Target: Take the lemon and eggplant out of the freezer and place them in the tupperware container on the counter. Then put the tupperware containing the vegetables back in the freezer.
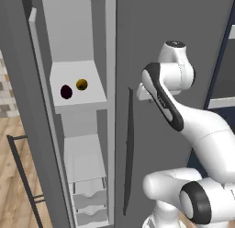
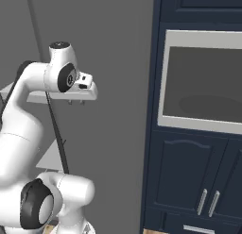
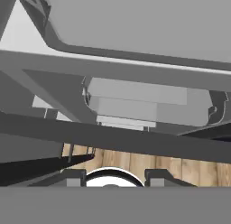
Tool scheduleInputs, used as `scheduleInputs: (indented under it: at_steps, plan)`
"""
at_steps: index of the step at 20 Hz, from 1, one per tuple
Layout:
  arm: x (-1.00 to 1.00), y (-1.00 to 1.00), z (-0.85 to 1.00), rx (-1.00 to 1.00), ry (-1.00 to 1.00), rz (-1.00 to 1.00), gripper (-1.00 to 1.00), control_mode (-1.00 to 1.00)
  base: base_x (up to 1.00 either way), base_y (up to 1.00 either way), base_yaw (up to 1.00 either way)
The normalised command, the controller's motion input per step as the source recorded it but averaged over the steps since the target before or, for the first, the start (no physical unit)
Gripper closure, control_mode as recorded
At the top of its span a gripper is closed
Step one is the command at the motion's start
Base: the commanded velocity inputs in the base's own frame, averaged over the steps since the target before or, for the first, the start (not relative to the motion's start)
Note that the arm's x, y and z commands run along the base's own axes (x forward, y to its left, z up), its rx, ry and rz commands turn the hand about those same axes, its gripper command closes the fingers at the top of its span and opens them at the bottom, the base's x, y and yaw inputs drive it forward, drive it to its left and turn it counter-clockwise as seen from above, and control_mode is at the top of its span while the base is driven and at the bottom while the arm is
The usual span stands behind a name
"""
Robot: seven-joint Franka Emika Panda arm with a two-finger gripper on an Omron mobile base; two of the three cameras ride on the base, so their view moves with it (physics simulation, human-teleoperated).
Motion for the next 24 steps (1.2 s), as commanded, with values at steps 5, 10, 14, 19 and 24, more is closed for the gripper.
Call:
scheduleInputs:
  at_steps: [5, 10, 14, 19, 24]
  plan:
    - [-0.35, 0.03, 0.04, 0.00, -0.11, 0.00, -1.00, -1.00, 0.00, 0.00, 0.00]
    - [-0.56, 0.00, 0.35, 0.00, -0.15, 0.00, -1.00, -1.00, 0.00, 0.00, 0.00]
    - [-0.76, 0.00, 0.29, 0.00, -0.07, 0.00, -1.00, -1.00, 0.00, 0.00, 0.00]
    - [-0.78, 0.00, 0.12, 0.00, 0.01, -0.02, -1.00, -1.00, 0.00, 0.00, 0.00]
    - [-0.47, 0.00, 0.00, 0.00, 0.13, -0.05, -1.00, -1.00, 0.00, 0.00, 0.00]
